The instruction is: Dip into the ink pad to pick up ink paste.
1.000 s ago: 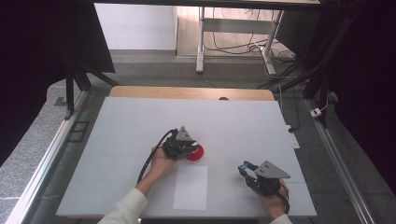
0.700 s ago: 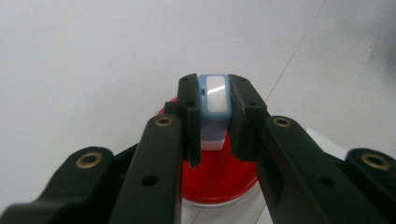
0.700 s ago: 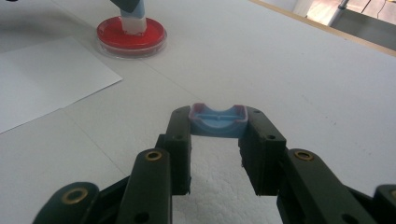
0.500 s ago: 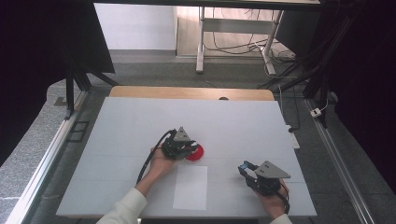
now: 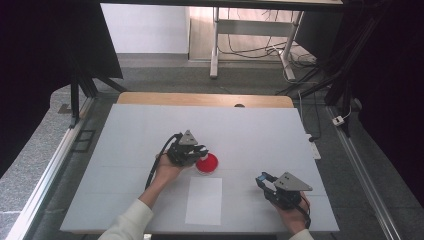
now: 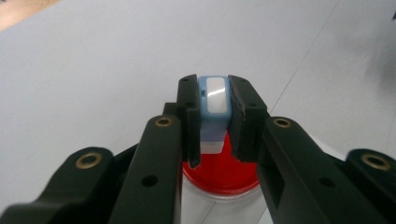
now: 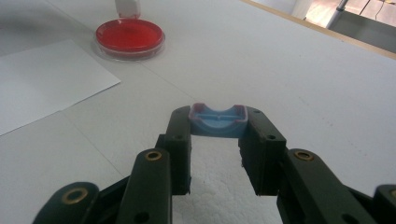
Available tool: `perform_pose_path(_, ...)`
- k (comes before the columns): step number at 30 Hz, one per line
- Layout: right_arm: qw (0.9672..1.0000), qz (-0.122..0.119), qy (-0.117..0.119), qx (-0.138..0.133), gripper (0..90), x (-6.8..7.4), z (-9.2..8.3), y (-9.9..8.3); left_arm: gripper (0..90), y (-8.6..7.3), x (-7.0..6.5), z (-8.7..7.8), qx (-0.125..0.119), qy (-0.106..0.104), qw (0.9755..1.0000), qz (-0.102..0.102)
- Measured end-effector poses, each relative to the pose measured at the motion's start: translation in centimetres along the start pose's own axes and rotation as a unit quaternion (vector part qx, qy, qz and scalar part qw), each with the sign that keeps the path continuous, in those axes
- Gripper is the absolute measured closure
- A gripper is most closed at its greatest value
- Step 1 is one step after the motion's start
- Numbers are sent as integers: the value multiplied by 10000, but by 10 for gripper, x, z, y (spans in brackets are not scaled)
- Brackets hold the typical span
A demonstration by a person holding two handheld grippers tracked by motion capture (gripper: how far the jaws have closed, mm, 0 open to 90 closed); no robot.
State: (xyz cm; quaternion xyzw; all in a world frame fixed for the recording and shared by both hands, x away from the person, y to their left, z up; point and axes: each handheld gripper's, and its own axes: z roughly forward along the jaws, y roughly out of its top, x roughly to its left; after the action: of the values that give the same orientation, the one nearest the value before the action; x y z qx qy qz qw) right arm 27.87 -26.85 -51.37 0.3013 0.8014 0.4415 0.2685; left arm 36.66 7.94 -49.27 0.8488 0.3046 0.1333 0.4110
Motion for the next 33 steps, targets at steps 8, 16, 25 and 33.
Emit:
perform_pose_path(8, 10000, 0, 5, 4, 647, 0, 0, 0, 757, -5, 2, 9, 116, -35, 9999, -80)
perform_pose_path(16, 10000, -3, 5, 14, 647, 0, 0, 0, 757, -7, 1, 11, 129, -39, 9999, -56)
perform_pose_path(25, 10000, -34, 11, 27, 647, 1, 1, 0, 760, -9, 4, 14, 136, -94, 9997, -187)
perform_pose_path(33, 10000, -37, 13, 33, 647, 1, 2, 0, 761, -3, -9, 16, 312, 263, 9992, 57)
